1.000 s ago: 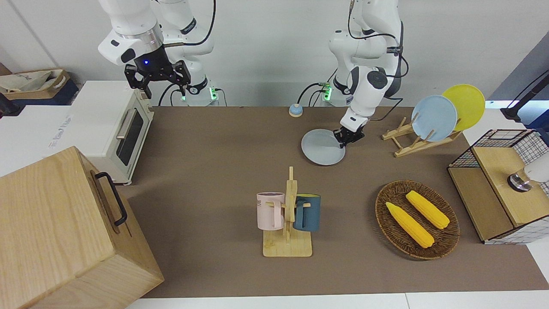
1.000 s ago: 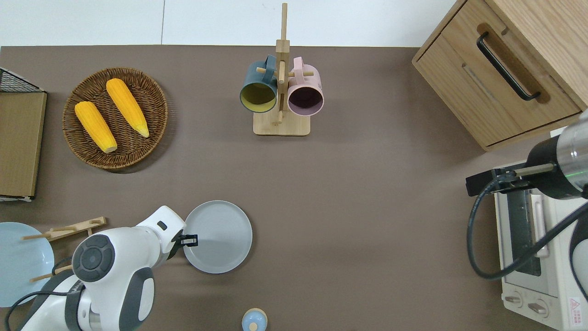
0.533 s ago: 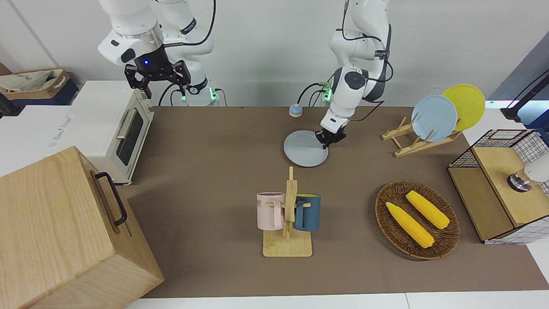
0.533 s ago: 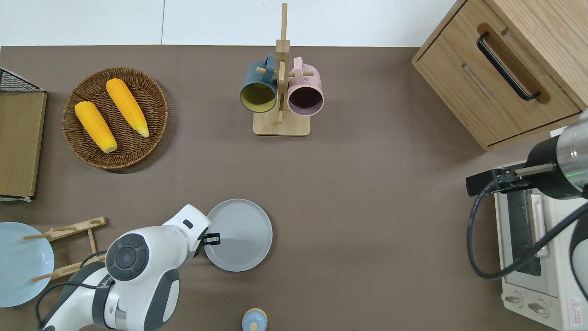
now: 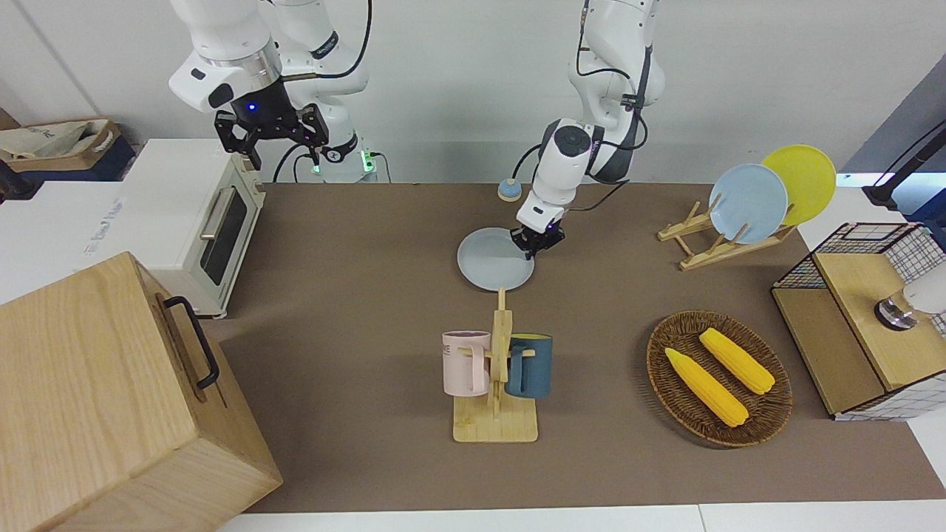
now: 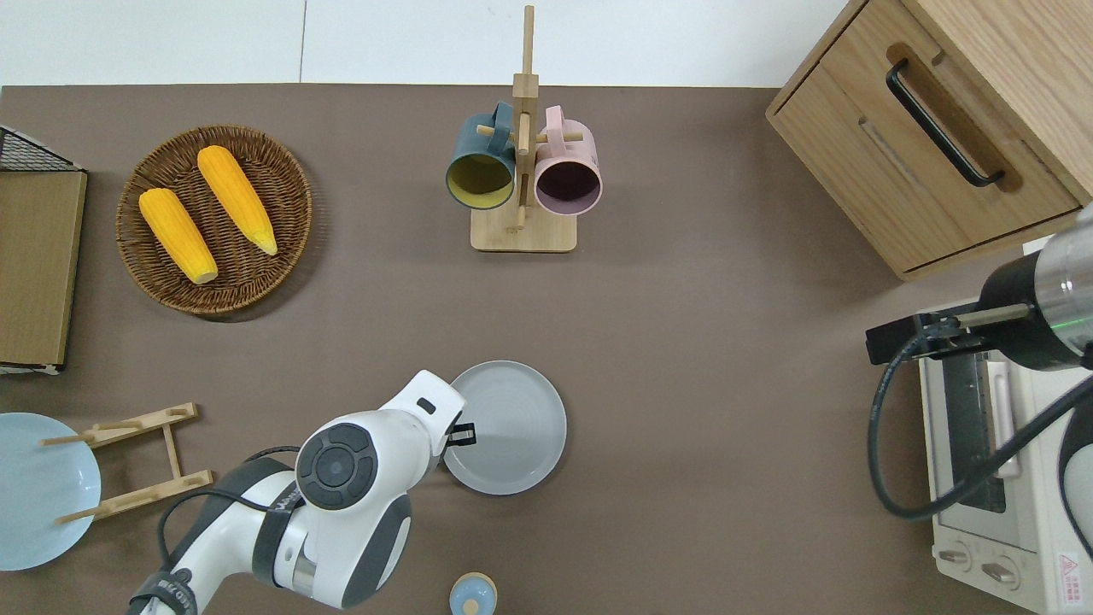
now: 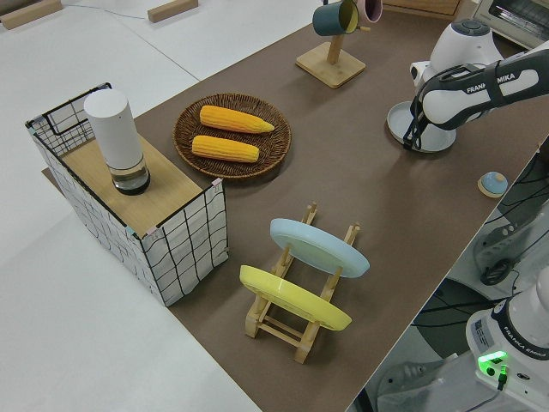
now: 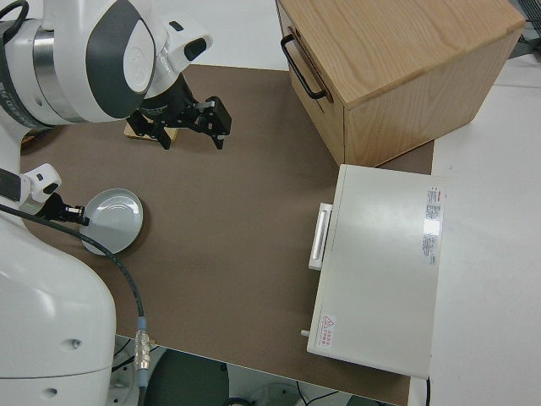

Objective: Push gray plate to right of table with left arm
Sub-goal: 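Push the gray plate with the left gripper toward the toaster oven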

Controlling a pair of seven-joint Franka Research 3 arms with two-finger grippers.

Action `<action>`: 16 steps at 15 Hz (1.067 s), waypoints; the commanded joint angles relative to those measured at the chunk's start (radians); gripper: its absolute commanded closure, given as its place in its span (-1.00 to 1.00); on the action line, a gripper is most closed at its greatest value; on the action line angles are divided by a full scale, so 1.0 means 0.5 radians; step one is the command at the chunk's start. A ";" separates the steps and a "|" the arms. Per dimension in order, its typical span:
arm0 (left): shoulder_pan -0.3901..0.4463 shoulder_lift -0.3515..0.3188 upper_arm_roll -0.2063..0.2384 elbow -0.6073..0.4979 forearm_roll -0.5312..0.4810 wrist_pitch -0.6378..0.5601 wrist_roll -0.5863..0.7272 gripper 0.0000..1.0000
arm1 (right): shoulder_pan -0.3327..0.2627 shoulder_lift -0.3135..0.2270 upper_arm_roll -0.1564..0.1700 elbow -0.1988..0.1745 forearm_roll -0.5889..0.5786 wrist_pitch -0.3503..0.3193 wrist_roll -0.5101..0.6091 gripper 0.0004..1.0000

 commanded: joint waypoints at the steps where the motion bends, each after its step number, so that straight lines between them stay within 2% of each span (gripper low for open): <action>1: -0.059 0.275 -0.125 0.176 -0.017 0.077 -0.197 1.00 | -0.022 -0.015 0.011 -0.001 0.016 -0.024 -0.002 -0.97; 4: -0.093 0.361 -0.196 0.281 0.007 0.074 -0.329 1.00 | -0.022 -0.015 0.008 0.002 0.016 -0.024 -0.002 -0.97; 9: -0.249 0.536 -0.199 0.514 0.106 0.068 -0.586 1.00 | -0.022 -0.015 0.011 -0.001 0.019 -0.024 -0.002 -0.97; 16: -0.363 0.717 -0.199 0.771 0.127 0.028 -0.740 1.00 | -0.022 -0.015 0.011 -0.001 0.016 -0.024 -0.005 -0.97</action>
